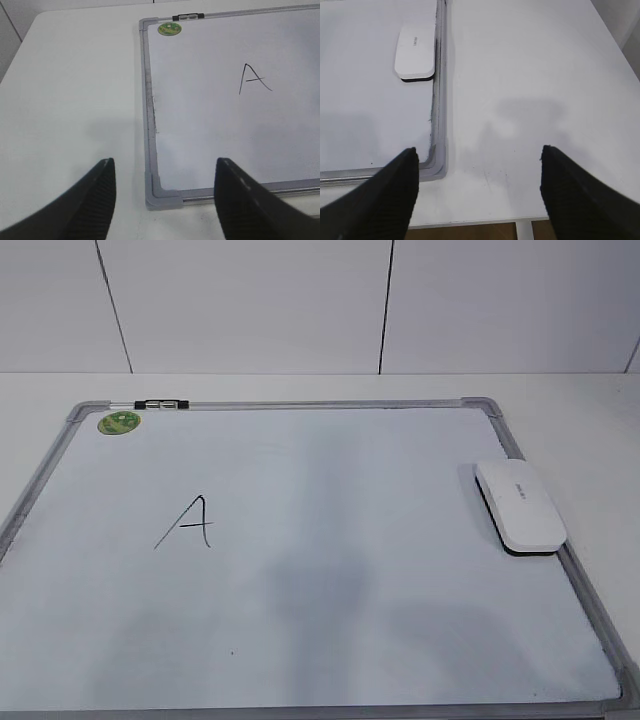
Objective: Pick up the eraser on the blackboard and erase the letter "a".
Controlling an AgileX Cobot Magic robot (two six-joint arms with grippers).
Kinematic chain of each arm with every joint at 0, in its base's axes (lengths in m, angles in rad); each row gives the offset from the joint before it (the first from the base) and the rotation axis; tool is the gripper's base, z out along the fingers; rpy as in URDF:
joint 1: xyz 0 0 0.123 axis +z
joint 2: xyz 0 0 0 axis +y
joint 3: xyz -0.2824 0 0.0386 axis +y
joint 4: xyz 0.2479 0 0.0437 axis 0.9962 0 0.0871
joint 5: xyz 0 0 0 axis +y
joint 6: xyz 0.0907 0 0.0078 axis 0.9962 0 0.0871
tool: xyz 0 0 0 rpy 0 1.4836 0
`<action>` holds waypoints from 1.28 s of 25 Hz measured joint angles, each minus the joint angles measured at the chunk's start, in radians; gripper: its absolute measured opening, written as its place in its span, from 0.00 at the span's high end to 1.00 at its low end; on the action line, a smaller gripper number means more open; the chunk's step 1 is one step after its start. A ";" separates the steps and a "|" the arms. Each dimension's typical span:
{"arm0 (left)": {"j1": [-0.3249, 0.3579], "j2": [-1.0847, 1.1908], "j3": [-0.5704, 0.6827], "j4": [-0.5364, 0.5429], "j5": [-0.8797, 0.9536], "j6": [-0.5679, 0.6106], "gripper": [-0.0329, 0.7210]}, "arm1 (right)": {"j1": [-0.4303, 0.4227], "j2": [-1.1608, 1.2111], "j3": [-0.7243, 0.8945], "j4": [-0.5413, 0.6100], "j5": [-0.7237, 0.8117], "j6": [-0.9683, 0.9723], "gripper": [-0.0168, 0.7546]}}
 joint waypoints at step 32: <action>-0.031 0.000 0.000 0.000 0.000 0.000 0.36 | 0.002 -0.001 0.000 0.000 0.000 0.001 0.22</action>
